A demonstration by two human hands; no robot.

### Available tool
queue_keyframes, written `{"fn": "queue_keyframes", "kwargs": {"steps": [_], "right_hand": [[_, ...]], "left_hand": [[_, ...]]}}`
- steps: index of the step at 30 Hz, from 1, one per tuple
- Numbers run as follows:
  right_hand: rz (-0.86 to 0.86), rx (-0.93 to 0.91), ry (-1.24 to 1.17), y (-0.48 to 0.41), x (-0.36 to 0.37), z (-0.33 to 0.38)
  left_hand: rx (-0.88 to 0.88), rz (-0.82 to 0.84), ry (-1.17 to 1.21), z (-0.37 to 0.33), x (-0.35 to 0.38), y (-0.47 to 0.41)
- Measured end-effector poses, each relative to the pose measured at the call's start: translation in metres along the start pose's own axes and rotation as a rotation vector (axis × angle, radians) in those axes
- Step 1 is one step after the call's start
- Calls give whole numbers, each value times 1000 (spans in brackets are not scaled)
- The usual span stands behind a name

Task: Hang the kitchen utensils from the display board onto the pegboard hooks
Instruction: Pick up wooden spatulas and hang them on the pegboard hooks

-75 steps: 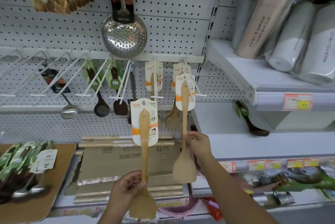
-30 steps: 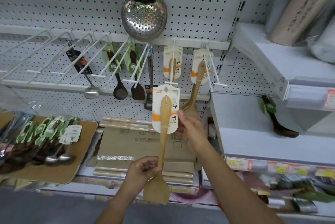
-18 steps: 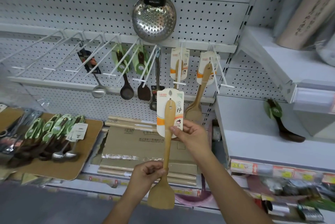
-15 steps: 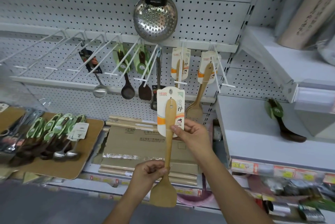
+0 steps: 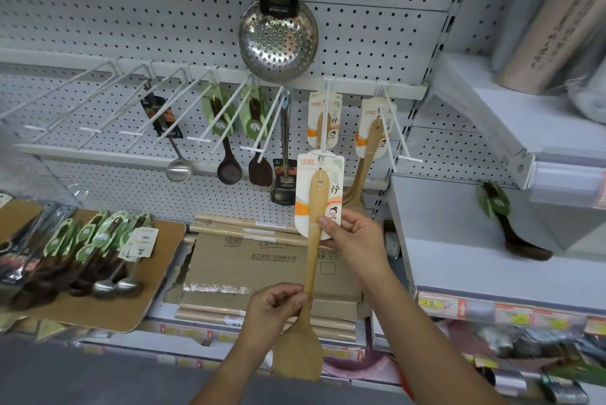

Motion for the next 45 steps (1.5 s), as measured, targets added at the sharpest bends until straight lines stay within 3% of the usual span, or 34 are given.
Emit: {"fn": "queue_keyframes", "kwargs": {"steps": [19, 45], "right_hand": [[-174, 84, 28, -72, 3, -16], [-252, 45, 315, -192, -13, -29]], "left_hand": [[44, -19, 0, -46, 6, -54], [-28, -48, -429, -103, 32, -210]]}}
Point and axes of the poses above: each hand's wrist, its own y-axis away from the middle knuckle, its own x-axis out of the palm, z = x × y, the point moved 6 cm from there along -y, towards the middle knuckle, and after that the axes turned 14 degrees about -x, right-handed, at the moved point
